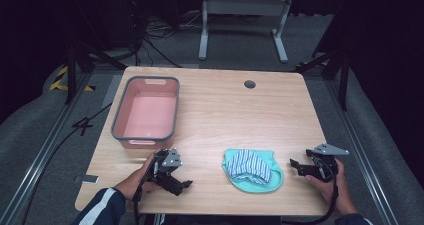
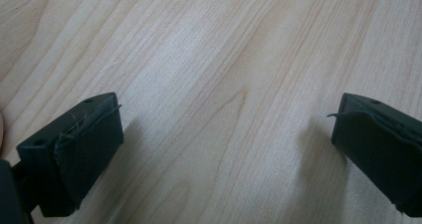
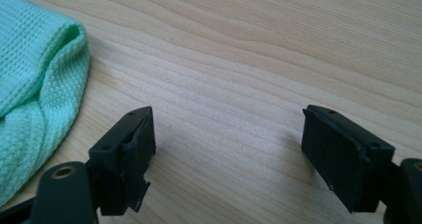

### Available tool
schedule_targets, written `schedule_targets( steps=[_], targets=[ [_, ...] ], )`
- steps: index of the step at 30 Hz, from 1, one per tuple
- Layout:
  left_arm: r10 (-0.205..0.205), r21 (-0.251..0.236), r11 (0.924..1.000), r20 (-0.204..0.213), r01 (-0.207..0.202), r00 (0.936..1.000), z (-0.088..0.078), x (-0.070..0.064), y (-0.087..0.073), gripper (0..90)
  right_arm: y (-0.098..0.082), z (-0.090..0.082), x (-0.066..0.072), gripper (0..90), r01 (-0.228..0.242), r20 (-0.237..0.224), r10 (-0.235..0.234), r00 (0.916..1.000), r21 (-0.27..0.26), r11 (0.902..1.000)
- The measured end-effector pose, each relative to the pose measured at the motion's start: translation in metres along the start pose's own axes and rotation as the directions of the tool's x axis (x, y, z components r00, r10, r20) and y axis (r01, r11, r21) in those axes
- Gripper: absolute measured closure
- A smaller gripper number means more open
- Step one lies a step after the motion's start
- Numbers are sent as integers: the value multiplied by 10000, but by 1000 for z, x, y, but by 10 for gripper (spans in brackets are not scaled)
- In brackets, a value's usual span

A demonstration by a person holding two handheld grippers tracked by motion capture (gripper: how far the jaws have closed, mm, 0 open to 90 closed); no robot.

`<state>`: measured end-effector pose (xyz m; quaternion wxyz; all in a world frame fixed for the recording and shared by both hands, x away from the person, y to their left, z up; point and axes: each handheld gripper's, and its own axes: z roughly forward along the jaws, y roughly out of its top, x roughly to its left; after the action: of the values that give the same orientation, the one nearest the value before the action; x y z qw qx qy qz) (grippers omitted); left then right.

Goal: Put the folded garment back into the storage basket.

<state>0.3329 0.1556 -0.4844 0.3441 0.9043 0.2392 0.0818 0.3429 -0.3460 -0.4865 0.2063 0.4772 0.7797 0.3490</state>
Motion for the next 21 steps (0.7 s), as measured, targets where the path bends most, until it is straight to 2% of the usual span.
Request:
schedule_targets(
  steps=[16, 17, 21],
  targets=[
    [-65, -35, 10000, -99, 64, 9999, -1, -2, -1, 8, 0, -1, 3, 213, -181, 216, 181, 9996, 8, 9998],
    [51, -74, 10000, -4, -51, 10000, -2, -2, -2, 20, 0, 0, 2, 206, -145, 213, 144, 9997, 40, 9999],
    [100, 296, 9995, 65, -102, 9999, -3, -2, 3, 38, 1, -2, 3, 211, -206, 208, 202, 9996, 217, 9996]
  ],
)
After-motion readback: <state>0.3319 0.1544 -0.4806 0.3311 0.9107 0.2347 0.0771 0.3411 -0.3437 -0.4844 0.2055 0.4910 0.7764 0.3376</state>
